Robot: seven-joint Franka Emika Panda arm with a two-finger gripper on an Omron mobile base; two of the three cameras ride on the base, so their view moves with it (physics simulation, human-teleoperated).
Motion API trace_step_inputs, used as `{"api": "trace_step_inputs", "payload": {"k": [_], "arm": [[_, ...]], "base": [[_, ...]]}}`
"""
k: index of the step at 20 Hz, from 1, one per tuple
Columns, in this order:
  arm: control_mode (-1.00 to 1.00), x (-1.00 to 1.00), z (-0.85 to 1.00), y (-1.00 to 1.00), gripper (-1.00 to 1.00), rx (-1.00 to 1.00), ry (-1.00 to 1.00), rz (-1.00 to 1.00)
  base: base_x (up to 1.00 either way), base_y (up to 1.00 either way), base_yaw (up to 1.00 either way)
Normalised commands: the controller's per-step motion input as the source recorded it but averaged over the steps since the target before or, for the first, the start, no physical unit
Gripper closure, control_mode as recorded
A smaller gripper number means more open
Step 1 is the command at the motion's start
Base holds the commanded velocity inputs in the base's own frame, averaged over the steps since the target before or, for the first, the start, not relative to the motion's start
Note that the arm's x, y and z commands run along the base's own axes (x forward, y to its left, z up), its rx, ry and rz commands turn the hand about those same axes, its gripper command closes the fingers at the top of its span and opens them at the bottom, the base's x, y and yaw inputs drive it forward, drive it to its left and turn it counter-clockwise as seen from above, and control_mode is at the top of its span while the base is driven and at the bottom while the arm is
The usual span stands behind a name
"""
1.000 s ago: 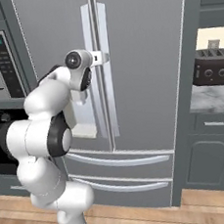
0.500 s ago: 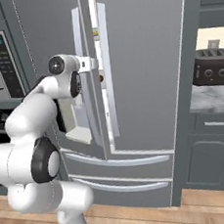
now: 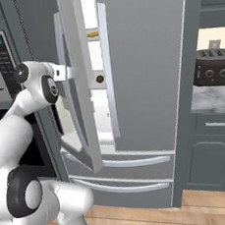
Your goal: Retrieve the banana and kiwi from the fridge and place them into the bowl on the dining table.
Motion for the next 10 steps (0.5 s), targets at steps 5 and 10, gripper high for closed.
{"api": "trace_step_inputs", "payload": {"k": [5, 10], "arm": [[-1.00, -0.62, 0.27, 0.37, 1.00, 0.00, 0.07, -0.05], [-1.00, -0.63, 0.25, 0.32, -1.00, 0.00, 0.02, -0.01]], "base": [[0.00, 0.00, 0.00], [0.00, 0.00, 0.00]]}}
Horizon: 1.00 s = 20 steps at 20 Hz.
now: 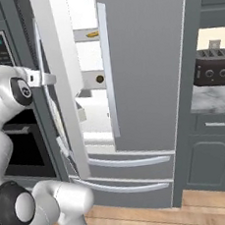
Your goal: Retrieve the banana and kiwi from the fridge and place them into the bowl on the dining table.
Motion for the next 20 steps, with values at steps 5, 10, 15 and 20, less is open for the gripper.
{"api": "trace_step_inputs", "payload": {"k": [5, 10, 15, 20], "arm": [[-1.00, -0.59, 0.68, 0.02, -1.00, 0.13, -0.11, 0.00], [-1.00, -0.48, 0.74, 0.00, -1.00, 0.30, -0.08, 0.14], [-1.00, -0.75, 0.41, 0.00, -1.00, 0.28, -0.03, 0.27], [-1.00, -0.96, 0.50, -0.38, -1.00, 0.21, -0.20, 0.08]], "base": [[0.00, 0.00, 0.00], [0.00, 0.00, 0.00], [0.00, 0.00, 0.00], [0.00, 0.00, 0.00]]}}
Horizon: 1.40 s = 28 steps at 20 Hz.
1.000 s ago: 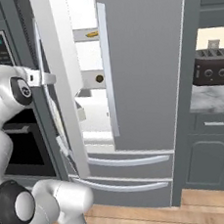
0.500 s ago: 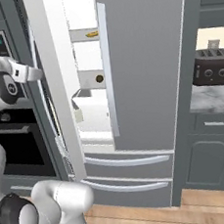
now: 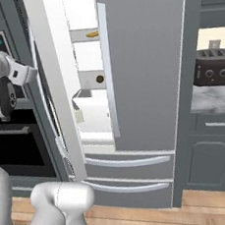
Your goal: Retrieve the banana and kiwi from the fridge and place them into the bowl on the dining table.
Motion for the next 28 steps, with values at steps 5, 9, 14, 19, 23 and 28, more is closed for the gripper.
{"api": "trace_step_inputs", "payload": {"k": [5, 9, 14, 19, 23, 28], "arm": [[-1.00, -0.79, 0.41, -0.55, -1.00, 0.21, -0.19, 0.00], [-1.00, -0.39, 0.28, -0.72, -1.00, 0.38, -0.08, -0.07], [-1.00, -0.32, 0.30, -0.69, -1.00, 0.44, 0.03, -0.03], [-1.00, 0.02, 0.02, -0.54, -1.00, 0.27, 0.40, -0.03], [-1.00, 0.25, -0.33, -0.05, -1.00, 0.15, 0.44, 0.00], [-1.00, 0.00, -0.54, -0.05, -1.00, 0.20, 0.08, 0.00]], "base": [[0.00, 0.00, 0.00], [0.00, 0.00, 0.00], [0.00, 0.00, 0.00], [0.00, 0.00, 0.00], [0.00, 0.00, 0.00], [0.00, 0.00, 0.00]]}}
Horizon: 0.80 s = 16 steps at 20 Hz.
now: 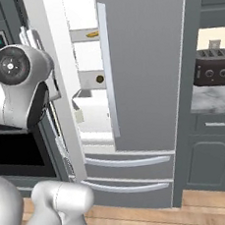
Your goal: Retrieve the banana and kiwi from the fridge and place them into the bowl on the dining table.
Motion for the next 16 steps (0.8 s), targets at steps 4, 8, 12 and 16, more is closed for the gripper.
{"api": "trace_step_inputs", "payload": {"k": [4, 8, 12, 16], "arm": [[-1.00, 0.32, -0.22, 0.00, -1.00, 0.21, 0.05, 0.00], [-1.00, 0.54, -0.06, -0.12, -1.00, 0.18, -0.01, 0.01], [-1.00, 0.45, -0.33, 0.00, -1.00, 0.13, 0.07, 0.14], [-1.00, 0.47, -0.35, 0.00, -1.00, 0.09, 0.11, 0.16]], "base": [[0.00, 0.00, 0.00], [0.00, 0.00, 0.00], [0.00, 0.00, 0.00], [0.00, 0.00, 0.00]]}}
